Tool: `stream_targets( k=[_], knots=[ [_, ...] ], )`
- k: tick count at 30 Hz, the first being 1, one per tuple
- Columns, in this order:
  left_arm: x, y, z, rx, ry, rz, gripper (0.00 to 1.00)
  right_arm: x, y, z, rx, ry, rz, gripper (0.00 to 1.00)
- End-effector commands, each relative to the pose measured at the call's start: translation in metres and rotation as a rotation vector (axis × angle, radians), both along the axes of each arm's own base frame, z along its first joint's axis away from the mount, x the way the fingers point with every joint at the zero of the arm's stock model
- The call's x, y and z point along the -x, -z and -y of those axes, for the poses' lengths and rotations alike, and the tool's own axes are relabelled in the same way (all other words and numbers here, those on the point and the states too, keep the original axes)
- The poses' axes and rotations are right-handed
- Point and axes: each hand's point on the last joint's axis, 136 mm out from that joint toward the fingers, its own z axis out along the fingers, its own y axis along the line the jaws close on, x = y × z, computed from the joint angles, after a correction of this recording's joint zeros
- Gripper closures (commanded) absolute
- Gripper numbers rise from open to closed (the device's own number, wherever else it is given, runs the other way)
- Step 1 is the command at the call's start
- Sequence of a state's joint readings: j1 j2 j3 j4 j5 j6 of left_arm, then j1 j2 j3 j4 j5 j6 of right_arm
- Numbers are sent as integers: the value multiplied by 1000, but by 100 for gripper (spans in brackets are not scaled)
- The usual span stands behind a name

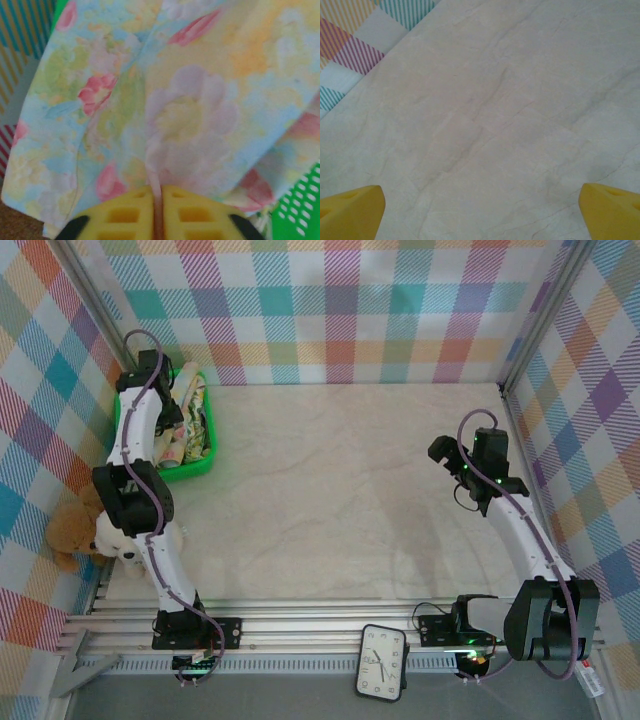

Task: Fold and stack the skirts

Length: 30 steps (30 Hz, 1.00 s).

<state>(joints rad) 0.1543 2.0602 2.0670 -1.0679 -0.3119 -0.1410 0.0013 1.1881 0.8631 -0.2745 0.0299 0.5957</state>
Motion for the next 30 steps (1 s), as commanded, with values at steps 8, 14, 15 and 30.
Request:
stream_targets(
  k=[8,14,15,30],
  knots=[
    [-5,-119,97,162,232,345,100,-3,-8,-3,-32,1,28,1],
    [-8,-126,226,234,507,360,100,-9,-12,-16,-75,-59,35,1],
    [-9,-120,250,257,545,355,100,-9,-12,-18,-83,-69,33,1],
    [33,-12,562,738,932,116,100,11,23,-27,-156,-69,-87,1]
  ],
)
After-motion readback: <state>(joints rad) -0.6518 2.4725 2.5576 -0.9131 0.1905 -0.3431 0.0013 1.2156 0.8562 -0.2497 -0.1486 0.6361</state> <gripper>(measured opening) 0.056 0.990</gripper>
